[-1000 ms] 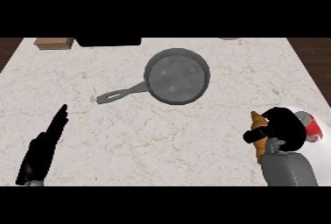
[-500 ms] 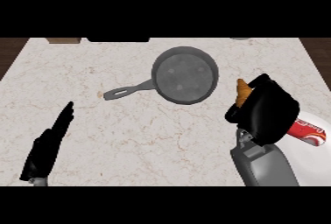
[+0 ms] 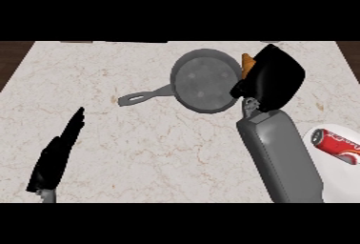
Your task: Pick the croissant from the plate and place it in the pan
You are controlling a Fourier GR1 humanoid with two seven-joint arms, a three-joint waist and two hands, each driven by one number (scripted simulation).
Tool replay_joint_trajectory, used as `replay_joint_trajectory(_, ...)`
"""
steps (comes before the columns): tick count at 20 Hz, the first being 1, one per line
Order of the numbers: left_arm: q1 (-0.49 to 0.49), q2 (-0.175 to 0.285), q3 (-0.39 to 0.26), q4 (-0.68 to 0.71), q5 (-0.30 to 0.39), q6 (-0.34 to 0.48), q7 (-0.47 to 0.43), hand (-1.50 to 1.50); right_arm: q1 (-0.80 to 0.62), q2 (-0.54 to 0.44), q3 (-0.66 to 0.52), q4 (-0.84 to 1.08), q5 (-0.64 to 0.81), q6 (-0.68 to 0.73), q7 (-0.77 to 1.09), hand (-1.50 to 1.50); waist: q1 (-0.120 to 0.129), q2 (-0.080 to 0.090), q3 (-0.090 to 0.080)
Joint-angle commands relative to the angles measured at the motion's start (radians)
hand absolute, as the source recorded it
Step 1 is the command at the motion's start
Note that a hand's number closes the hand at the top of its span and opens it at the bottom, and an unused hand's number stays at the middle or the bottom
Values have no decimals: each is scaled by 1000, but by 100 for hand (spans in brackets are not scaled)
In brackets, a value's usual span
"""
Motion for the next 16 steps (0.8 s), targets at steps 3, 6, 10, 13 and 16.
replay_joint_trajectory(3,0,-3,4,15,5,-5,-28,0,-123,8,-172,257,-106,-252,62,150,24,12,1)
replay_joint_trajectory(6,-32,-21,-20,24,-21,10,-4,0,-181,8,-215,423,-132,-326,31,150,35,18,1)
replay_joint_trajectory(10,-10,-13,-20,31,-16,-8,-27,0,-224,8,-321,627,-169,-383,-80,150,33,19,1)
replay_joint_trajectory(13,-70,-13,-13,37,-21,1,-12,0,-308,4,-368,778,-188,-390,-124,150,48,27,2)
replay_joint_trajectory(16,-63,-4,-8,20,5,-27,6,0,-271,8,-463,768,-358,-488,-212,150,55,28,5)
